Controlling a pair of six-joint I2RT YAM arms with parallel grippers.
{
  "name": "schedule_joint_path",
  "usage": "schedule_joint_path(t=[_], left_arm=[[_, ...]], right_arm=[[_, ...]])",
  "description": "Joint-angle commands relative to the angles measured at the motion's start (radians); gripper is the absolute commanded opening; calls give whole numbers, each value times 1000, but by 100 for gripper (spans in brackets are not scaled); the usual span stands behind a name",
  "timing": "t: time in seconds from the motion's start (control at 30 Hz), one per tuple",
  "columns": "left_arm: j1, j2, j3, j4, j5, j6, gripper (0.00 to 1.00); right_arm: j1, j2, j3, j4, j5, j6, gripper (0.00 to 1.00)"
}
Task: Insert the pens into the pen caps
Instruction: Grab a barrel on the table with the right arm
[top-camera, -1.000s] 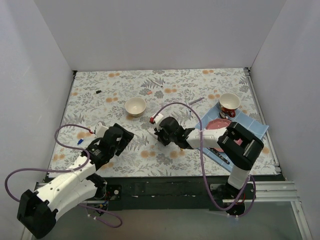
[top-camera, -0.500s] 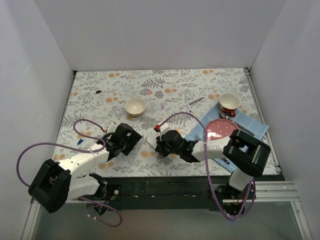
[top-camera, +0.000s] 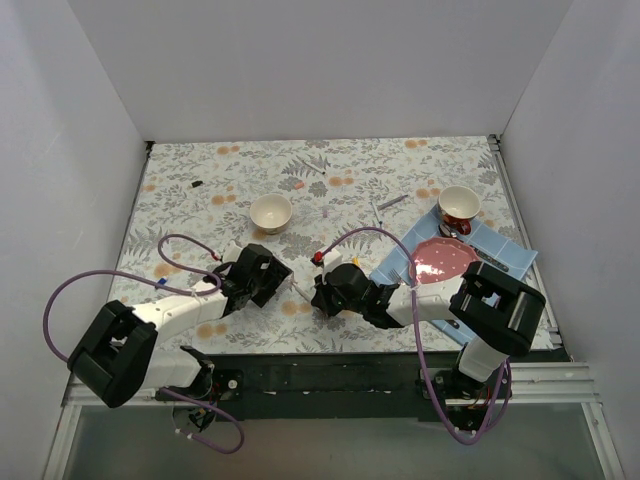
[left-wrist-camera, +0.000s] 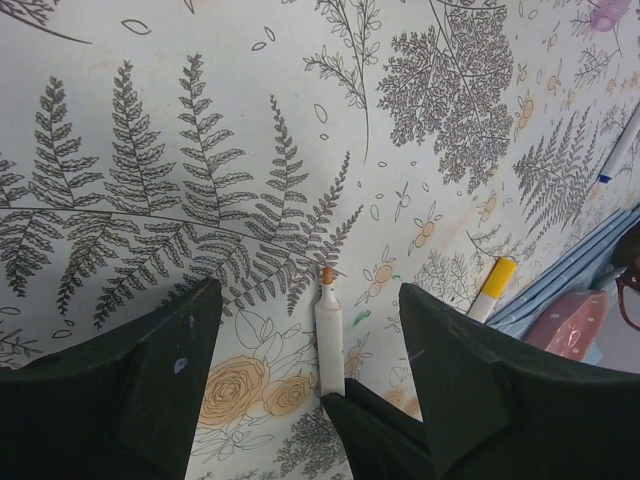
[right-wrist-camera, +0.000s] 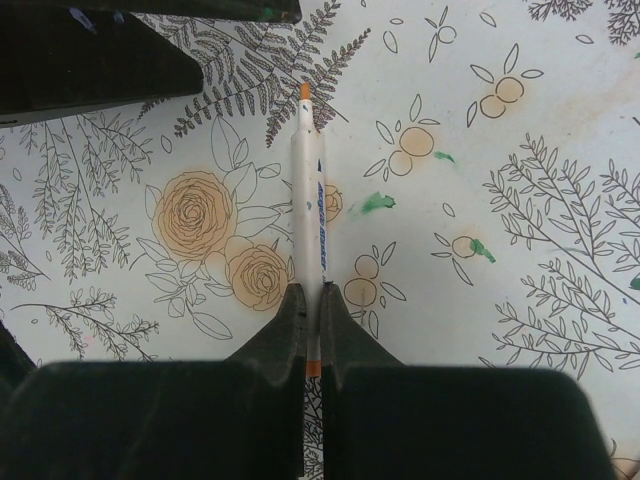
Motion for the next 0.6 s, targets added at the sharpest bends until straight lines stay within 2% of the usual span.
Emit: schedule_joint_path(t=[0.0, 0.57], left_arm=[[-13, 24, 32, 18, 23, -1, 70], [-45, 45, 25, 32, 54, -32, 67]], right_arm=[[11, 20, -12, -99, 8, 9, 1], [12, -33, 25, -93, 17, 26, 1]])
